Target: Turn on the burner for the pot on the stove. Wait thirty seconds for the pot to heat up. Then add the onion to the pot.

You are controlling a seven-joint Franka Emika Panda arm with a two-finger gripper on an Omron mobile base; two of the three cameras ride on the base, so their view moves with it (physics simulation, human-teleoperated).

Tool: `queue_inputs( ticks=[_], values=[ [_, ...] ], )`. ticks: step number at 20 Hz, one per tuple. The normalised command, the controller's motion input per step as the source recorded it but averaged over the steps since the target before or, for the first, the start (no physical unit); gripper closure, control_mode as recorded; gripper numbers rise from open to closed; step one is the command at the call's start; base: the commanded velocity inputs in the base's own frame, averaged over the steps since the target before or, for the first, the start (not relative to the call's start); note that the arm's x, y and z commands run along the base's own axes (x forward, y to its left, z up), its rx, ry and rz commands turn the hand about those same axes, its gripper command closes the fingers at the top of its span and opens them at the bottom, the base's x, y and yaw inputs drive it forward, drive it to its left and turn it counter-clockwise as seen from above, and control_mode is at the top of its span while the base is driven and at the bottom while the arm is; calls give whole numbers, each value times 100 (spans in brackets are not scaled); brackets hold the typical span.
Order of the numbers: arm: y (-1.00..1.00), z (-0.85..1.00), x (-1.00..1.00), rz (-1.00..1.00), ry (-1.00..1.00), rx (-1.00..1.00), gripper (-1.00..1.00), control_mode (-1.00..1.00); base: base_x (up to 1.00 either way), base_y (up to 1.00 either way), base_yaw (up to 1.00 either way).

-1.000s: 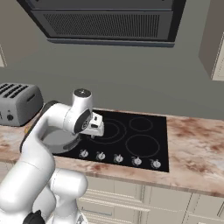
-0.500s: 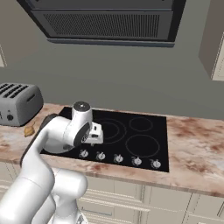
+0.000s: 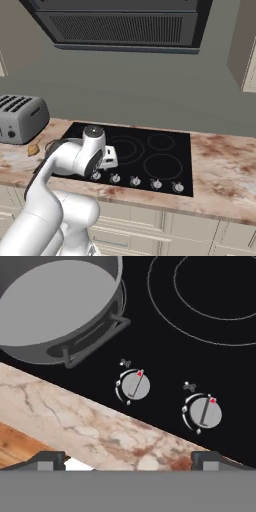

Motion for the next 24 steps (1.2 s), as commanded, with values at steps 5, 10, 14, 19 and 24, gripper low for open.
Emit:
queue_inputs(
  ticks=[5, 10, 14, 19, 24],
  values=[
    [18, -17, 4, 4, 0, -6, -100, -100, 0, 0, 0],
    [7, -18, 19, 0, 1, -4, -100, -100, 0, 0, 0],
    [0, -28, 19, 3, 3, 0, -100, -100, 0, 0, 0],
    [0, -46, 19, 7, 4, 0, -100, -100, 0, 0, 0],
    [0, -51, 30, 10, 9, 0, -100, -100, 0, 0, 0]
  ],
)
